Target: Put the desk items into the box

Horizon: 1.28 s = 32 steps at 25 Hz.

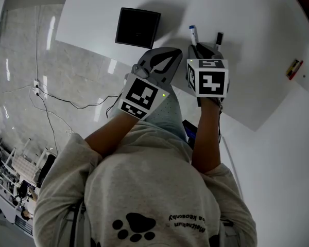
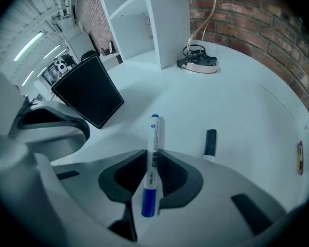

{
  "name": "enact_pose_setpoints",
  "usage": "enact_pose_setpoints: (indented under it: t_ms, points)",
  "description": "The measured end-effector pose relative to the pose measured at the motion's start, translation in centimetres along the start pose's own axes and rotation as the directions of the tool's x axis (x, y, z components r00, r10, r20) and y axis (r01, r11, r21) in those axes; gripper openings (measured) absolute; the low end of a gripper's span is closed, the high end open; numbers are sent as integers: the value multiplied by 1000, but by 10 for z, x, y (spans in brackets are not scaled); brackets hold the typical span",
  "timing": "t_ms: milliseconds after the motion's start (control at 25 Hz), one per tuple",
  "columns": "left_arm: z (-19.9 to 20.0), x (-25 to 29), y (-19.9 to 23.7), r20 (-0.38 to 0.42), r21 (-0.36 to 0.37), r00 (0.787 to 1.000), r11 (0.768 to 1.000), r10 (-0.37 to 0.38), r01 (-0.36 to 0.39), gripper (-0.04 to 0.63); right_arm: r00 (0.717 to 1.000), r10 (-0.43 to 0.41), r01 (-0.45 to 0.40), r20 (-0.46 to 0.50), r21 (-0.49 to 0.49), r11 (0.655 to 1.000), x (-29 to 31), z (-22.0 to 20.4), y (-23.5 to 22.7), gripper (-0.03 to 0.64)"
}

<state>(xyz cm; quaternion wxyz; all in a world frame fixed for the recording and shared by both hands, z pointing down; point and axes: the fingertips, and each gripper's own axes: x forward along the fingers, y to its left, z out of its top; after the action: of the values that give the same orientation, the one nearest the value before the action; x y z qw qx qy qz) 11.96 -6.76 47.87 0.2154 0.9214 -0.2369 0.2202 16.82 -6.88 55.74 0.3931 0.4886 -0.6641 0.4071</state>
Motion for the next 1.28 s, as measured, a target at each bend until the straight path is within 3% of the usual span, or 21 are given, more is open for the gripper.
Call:
enact_pose_setpoints:
  t_ms: [240, 840, 1280]
  points:
    - [0, -4, 2, 3, -8, 1000, 1000, 1, -1, 8, 999, 33, -34, 30, 24, 999, -2, 1, 0, 75]
    - [14, -27, -6, 38, 17, 999, 1000, 8, -9, 8, 990, -1, -8, 143, 65, 998, -33, 15, 3, 74]
    - [33, -55, -12, 86, 37, 996, 999, 21, -24, 8, 958, -19, -3, 286, 74, 997, -71, 32, 22, 74]
